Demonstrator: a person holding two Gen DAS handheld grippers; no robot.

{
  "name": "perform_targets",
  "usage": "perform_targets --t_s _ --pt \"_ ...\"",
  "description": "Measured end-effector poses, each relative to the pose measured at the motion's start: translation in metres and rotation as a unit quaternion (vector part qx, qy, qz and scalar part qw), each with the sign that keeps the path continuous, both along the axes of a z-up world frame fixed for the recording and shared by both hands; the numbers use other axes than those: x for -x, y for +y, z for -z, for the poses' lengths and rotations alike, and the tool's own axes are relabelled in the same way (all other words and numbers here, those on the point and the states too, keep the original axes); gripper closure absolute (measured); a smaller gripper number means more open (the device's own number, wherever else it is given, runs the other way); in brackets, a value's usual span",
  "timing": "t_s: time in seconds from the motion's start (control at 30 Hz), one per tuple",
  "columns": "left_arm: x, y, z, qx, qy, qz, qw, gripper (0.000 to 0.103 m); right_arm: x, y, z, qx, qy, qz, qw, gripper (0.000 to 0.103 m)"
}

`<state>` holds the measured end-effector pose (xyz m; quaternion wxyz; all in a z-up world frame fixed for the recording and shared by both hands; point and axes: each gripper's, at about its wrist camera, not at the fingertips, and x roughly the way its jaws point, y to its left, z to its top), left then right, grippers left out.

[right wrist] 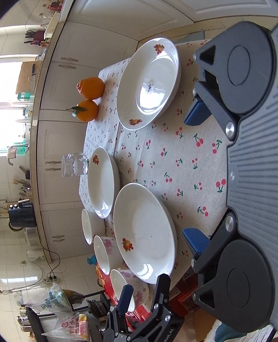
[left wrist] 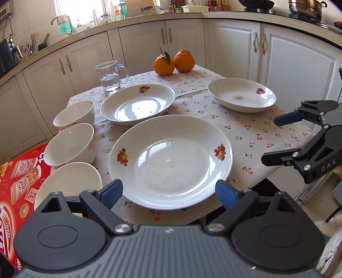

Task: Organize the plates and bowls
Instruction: 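Grip the rim of the large fruit-decal plate with the left tool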

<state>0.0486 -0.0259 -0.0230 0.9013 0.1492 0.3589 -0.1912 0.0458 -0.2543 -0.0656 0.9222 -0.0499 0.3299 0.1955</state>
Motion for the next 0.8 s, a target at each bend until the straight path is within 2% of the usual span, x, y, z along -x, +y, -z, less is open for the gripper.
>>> perform_targets --t_s 0.3,0.53,0.73,0.8 --pt "-0.039 0.003 -0.012 0.005 0.026 0.027 0.9993 0.01 -0.011 0.031 0.016 0.028 0.012 -0.094 0.995 0.0" --pt "-0.096 0.016 -0.01 0.016 0.095 0.013 0.9952 0.01 -0.028 0.045 0.022 0.022 0.009 -0.133 0.991 0.0" --pt "-0.134 0.017 0.002 -0.002 0.151 0.016 0.9885 0.013 -0.036 0.051 0.032 0.028 0.009 -0.159 0.987 0.0" --pt "-0.142 0.015 0.006 -0.011 0.162 0.016 0.9866 0.018 -0.038 0.052 0.033 0.027 0.008 -0.167 0.986 0.001"
